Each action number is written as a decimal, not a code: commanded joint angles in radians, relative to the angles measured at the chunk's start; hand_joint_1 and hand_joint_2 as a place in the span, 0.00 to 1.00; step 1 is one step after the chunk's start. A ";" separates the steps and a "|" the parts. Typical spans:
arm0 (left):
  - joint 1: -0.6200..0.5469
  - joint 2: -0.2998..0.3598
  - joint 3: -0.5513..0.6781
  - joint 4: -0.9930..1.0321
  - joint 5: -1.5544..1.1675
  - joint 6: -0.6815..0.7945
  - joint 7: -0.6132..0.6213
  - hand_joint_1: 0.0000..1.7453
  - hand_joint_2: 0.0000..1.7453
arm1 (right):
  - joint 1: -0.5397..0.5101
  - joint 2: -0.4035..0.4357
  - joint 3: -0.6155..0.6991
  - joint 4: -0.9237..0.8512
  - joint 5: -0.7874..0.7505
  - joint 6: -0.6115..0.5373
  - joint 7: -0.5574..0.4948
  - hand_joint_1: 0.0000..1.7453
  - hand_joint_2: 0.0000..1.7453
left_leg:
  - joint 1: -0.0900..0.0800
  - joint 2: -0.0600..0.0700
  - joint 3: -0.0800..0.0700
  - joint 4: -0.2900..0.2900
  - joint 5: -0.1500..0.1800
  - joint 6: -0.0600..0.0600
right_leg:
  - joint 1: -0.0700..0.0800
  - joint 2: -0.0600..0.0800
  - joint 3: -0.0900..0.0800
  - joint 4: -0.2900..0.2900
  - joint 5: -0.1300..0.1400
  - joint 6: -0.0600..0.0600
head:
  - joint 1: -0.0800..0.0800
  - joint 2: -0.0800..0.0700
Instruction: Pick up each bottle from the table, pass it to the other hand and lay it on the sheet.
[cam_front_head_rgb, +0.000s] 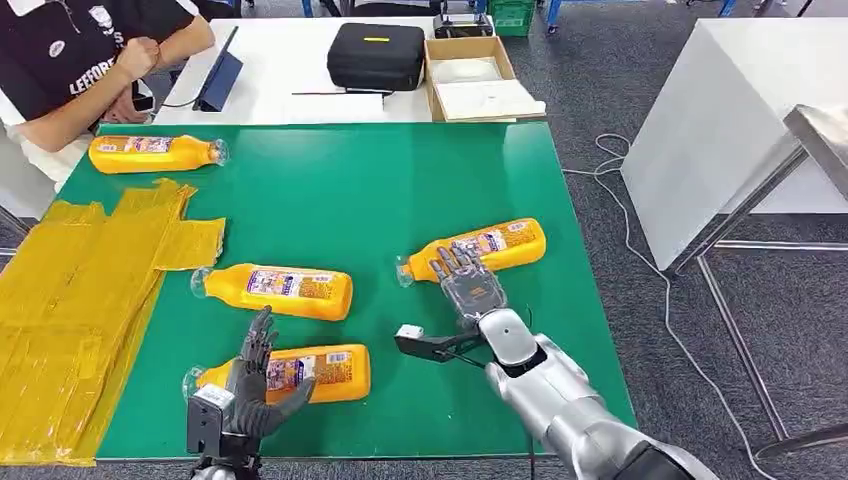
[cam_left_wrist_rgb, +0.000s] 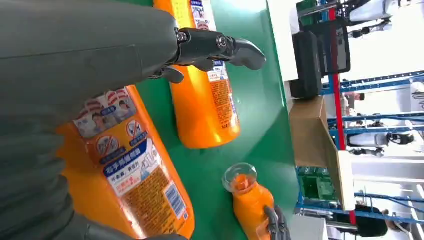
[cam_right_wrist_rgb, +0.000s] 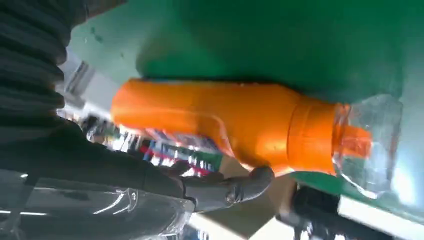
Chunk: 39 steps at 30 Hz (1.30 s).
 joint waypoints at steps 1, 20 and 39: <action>-0.057 -0.016 -0.007 0.083 -0.016 -0.020 0.005 0.00 1.00 | -0.035 0.015 -0.092 0.106 -0.044 0.044 -0.023 0.00 1.00 | 0.000 -0.003 0.001 -0.001 0.001 -0.002 | 0.000 -0.003 0.001 0.000 0.000 -0.001 | 0.000 0.000; -0.104 -0.053 0.020 0.157 -0.086 -0.056 0.005 0.00 1.00 | -0.005 0.003 -0.097 0.117 0.027 0.025 0.071 0.00 1.00 | 0.000 -0.004 0.002 -0.001 0.001 -0.002 | 0.000 -0.004 0.003 -0.002 0.001 -0.001 | 0.000 0.000; -0.089 -0.055 0.050 0.157 -0.111 -0.032 0.005 0.00 1.00 | 0.017 0.053 -0.160 -0.035 0.037 -0.085 0.120 0.00 1.00 | 0.000 0.000 0.003 -0.001 0.001 -0.002 | 0.000 0.000 0.003 -0.001 0.002 -0.001 | 0.000 0.000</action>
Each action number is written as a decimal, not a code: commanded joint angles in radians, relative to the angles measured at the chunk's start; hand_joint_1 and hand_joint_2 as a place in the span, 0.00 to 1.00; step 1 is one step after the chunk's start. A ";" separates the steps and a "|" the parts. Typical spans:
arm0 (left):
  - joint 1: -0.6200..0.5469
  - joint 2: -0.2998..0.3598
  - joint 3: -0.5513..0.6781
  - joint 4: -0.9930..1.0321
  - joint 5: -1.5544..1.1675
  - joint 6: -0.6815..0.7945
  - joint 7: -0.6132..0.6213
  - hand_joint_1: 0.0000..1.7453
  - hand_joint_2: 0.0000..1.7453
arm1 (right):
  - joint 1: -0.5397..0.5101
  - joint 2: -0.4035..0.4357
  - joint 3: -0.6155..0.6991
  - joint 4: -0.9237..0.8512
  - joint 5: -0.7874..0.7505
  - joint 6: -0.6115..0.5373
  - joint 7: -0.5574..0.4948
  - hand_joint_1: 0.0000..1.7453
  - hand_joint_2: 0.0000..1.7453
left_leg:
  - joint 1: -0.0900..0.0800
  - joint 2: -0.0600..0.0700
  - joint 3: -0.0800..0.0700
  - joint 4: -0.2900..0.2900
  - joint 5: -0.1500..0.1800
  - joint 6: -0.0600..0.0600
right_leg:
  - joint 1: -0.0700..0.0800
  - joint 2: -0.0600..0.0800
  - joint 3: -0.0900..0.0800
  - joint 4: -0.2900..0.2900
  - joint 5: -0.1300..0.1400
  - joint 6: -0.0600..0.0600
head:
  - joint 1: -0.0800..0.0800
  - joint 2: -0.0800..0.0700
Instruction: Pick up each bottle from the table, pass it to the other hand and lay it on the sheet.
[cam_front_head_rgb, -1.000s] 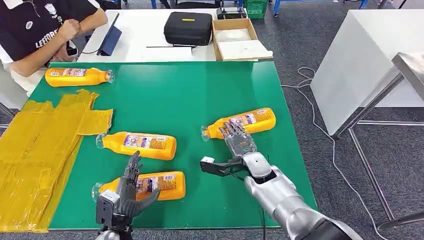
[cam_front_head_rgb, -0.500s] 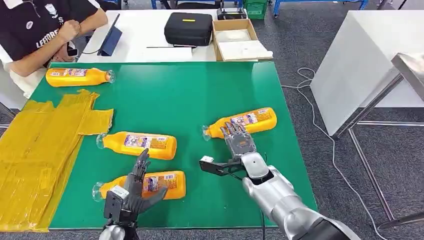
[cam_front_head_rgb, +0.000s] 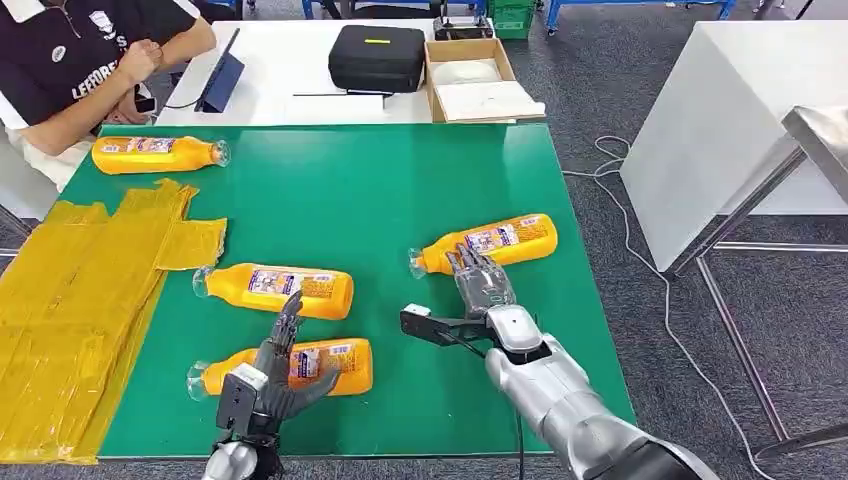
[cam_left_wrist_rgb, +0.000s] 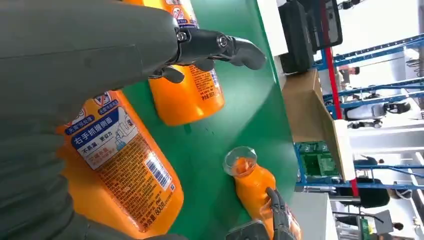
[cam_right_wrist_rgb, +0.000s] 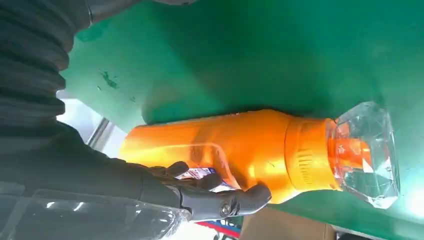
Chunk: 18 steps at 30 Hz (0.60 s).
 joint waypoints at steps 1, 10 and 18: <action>0.016 0.001 0.037 0.043 0.013 0.031 0.005 0.00 1.00 | 0.030 0.003 0.036 -0.115 0.121 -0.200 0.147 0.00 1.00 | 0.000 0.000 0.000 -0.001 0.000 -0.003 | 0.000 0.000 0.001 -0.001 0.000 -0.001 | 0.000 0.000; 0.024 0.034 0.009 0.028 0.070 0.073 0.005 0.00 1.00 | 0.109 -0.040 0.063 -0.269 0.242 -0.383 0.218 0.00 1.00 | 0.001 -0.001 0.000 -0.001 0.000 -0.002 | 0.000 -0.001 0.001 -0.001 0.000 -0.001 | 0.000 0.000; 0.024 0.038 0.003 0.027 0.076 0.079 0.005 0.00 1.00 | 0.115 -0.042 0.060 -0.284 0.258 -0.393 0.225 0.00 1.00 | 0.001 -0.001 -0.001 -0.001 0.000 -0.004 | 0.001 -0.002 0.000 -0.002 0.001 -0.002 | 0.000 0.000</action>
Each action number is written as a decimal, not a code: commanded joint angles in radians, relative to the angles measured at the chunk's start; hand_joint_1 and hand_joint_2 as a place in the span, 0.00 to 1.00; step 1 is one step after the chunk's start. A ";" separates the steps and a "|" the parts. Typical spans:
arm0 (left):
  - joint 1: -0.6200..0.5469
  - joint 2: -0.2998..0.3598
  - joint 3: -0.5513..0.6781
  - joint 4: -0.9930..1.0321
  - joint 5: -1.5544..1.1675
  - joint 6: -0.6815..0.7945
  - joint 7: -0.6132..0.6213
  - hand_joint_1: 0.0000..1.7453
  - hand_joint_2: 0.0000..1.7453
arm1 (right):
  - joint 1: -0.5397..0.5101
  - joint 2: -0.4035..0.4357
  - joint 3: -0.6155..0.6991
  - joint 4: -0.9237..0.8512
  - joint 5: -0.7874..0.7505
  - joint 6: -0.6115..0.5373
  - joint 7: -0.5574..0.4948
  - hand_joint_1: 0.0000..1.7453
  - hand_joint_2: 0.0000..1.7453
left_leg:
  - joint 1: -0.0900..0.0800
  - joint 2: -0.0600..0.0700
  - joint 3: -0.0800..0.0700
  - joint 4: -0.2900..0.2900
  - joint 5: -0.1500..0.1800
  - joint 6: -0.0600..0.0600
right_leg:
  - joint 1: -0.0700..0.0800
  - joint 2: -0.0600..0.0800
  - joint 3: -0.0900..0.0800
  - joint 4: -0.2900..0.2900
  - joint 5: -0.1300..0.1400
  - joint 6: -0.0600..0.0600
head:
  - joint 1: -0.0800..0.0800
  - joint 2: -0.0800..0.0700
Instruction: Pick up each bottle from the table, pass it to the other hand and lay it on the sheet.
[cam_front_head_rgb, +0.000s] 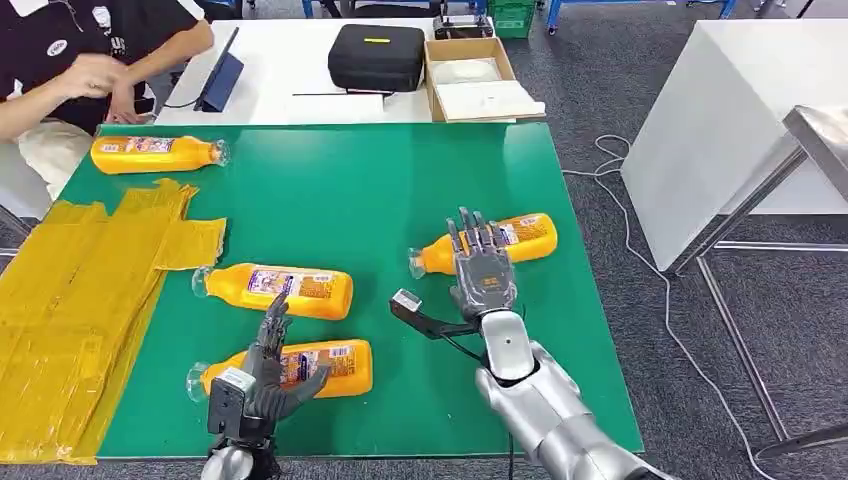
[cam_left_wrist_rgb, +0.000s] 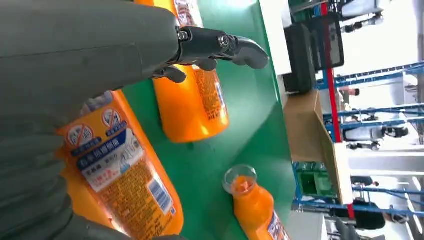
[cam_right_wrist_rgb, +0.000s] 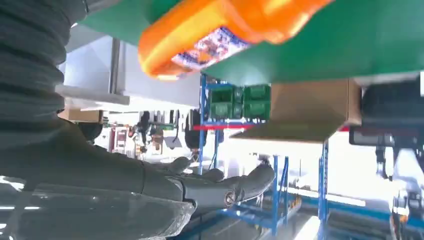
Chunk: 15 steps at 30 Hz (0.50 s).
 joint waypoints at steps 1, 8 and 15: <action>0.009 0.032 -0.009 0.028 0.009 0.007 0.007 0.00 1.00 | 0.007 -0.031 0.029 -0.064 0.010 -0.036 0.004 0.00 1.00 | 0.000 -0.001 0.001 0.000 0.000 -0.002 | 0.000 -0.001 0.001 -0.001 0.000 -0.001 | 0.000 0.000; 0.031 0.052 -0.047 -0.026 0.047 0.051 0.007 0.00 1.00 | 0.204 -0.065 -0.113 -0.457 -0.135 -0.203 -0.152 0.00 1.00 | 0.001 -0.002 0.001 0.000 0.000 -0.002 | 0.001 -0.002 0.001 -0.001 0.000 -0.001 | 0.000 0.000; 0.110 0.066 -0.110 -0.296 0.029 0.098 0.007 0.00 1.00 | 0.484 0.078 -0.410 -0.857 -0.477 -0.203 -0.707 0.00 1.00 | 0.001 -0.006 -0.002 0.001 -0.001 -0.003 | 0.001 -0.005 0.000 0.001 -0.002 -0.002 | 0.001 0.000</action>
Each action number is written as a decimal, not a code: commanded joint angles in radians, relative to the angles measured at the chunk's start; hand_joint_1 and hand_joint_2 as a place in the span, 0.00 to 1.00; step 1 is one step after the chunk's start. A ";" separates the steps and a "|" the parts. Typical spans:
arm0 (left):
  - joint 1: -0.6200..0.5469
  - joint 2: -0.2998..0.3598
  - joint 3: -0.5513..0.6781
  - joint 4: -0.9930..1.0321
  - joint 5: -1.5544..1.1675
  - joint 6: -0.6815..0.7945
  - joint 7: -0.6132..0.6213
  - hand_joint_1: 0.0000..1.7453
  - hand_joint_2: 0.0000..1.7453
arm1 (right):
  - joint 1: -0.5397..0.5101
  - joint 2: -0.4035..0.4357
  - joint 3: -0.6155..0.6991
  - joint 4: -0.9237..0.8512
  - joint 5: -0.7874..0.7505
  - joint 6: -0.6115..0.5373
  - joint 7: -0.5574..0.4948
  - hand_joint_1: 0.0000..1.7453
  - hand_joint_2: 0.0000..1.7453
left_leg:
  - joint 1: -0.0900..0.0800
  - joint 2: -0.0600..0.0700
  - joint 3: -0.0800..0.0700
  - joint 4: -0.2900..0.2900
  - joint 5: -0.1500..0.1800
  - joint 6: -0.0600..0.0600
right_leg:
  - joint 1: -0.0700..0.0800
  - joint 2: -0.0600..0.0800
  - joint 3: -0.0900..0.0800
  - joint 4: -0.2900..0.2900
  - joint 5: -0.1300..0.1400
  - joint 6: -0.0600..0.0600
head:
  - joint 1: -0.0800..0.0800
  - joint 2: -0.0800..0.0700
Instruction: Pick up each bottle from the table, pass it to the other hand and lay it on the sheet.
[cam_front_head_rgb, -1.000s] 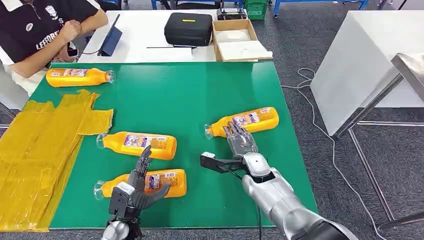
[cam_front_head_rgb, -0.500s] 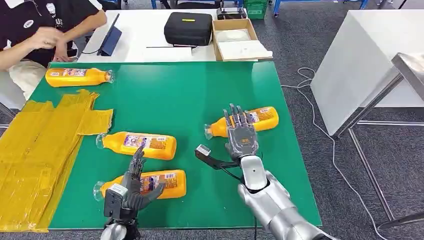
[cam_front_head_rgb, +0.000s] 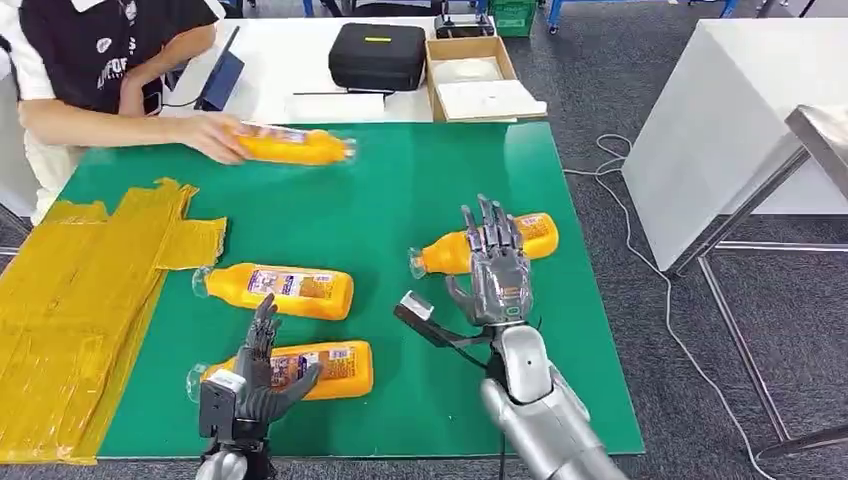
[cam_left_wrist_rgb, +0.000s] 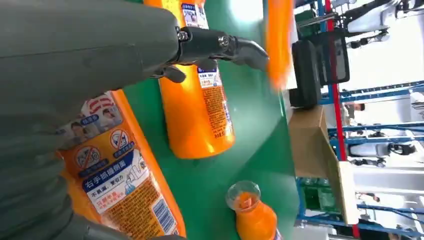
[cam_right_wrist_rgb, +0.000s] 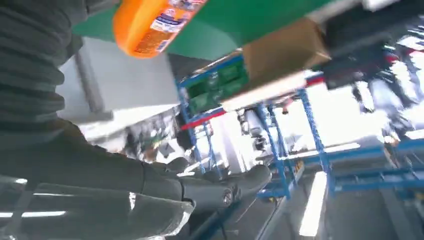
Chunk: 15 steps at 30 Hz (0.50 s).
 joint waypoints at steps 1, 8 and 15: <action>0.095 0.048 -0.112 -0.317 -0.022 0.049 0.006 0.00 1.00 | 0.310 0.101 -0.299 -0.508 -0.395 -0.041 -0.496 0.00 1.00 | 0.001 -0.003 -0.002 0.001 -0.001 -0.002 | 0.001 -0.002 -0.001 0.001 -0.002 -0.001 | 0.000 0.000; 0.133 0.075 -0.172 -0.513 -0.055 0.099 0.006 0.00 1.00 | 0.424 0.007 -0.179 -0.650 -0.742 -0.041 -0.615 0.00 1.00 | 0.001 -0.004 -0.004 0.001 -0.002 -0.003 | 0.001 -0.004 -0.003 0.000 -0.002 -0.001 | 0.000 0.000; 0.173 0.095 -0.200 -0.599 -0.061 0.146 0.006 0.00 1.00 | 0.485 -0.035 -0.139 -0.726 -0.892 -0.041 -0.673 0.00 1.00 | 0.000 -0.004 -0.003 0.000 -0.003 -0.003 | 0.000 -0.004 -0.002 -0.001 -0.002 -0.001 | 0.000 0.000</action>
